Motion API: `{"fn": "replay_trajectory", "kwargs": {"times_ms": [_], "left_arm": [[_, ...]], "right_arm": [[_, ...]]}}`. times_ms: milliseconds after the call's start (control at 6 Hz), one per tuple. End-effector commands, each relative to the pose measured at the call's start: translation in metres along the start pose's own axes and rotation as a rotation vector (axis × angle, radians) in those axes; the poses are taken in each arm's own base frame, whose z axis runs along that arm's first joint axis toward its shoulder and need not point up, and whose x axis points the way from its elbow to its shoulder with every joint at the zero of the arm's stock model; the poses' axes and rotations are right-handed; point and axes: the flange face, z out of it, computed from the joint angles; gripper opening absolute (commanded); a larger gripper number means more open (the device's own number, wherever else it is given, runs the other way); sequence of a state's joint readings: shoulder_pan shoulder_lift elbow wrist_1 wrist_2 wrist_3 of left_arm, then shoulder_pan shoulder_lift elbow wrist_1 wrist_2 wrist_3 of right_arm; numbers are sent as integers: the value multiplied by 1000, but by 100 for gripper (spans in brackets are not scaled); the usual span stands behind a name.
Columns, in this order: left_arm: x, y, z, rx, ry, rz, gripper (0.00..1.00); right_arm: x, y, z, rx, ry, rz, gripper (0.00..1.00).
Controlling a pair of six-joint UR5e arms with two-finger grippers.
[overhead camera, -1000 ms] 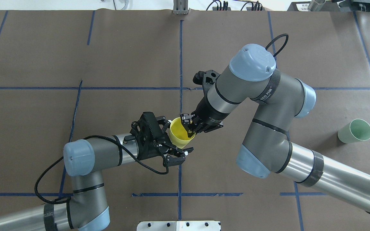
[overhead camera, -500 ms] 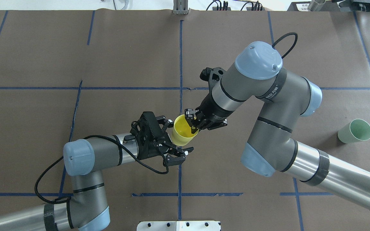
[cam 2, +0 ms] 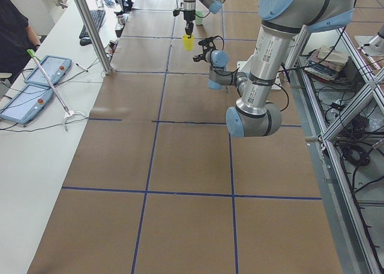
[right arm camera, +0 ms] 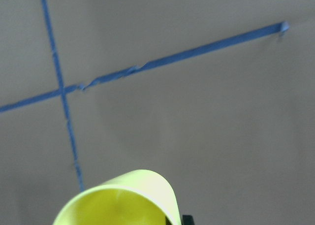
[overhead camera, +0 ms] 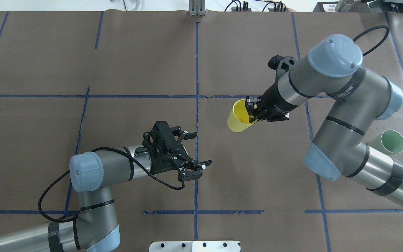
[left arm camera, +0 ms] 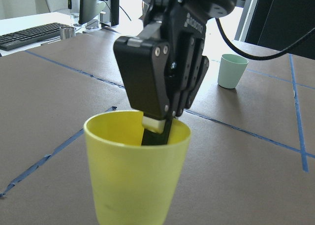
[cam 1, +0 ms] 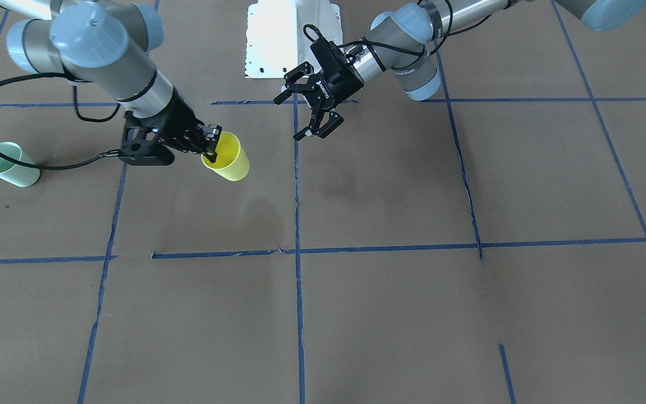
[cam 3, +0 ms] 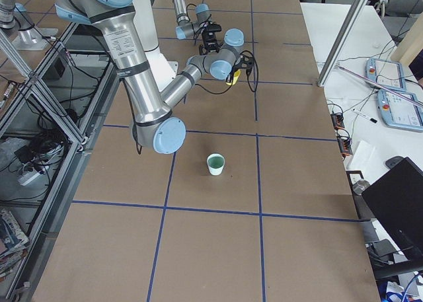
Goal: Transfer and stack yellow cup on green cup
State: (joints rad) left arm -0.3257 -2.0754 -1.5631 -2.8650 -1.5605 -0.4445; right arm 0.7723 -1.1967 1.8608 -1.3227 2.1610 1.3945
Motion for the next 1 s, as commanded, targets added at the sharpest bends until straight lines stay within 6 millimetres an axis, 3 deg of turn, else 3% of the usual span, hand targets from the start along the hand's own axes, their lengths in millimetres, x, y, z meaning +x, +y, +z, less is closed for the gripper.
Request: {"fn": "replay_trajectory", "kwargs": {"times_ms": [0,167,333,500,667,833], "left_arm": [[1,0,1,-3,0,-59,100],[1,-5,10,-50,-30,-147,100],[1,-16,26,-112,-76,-190,100],[-2,-17,27,-130,-93,-202,100],[-6,-18,27,-127,-103,-251,100],[-10,-18,29,-149,-125,-263,100]], "right_arm": [[120,-60,-56,132,68,159,0],[179,-78,-88,173,107,93,0],[238,-76,-107,180,163,20,0],[283,-66,-119,140,180,-12,0],[327,-47,-117,100,224,-12,0],[341,-35,-120,97,241,-10,0]]}}
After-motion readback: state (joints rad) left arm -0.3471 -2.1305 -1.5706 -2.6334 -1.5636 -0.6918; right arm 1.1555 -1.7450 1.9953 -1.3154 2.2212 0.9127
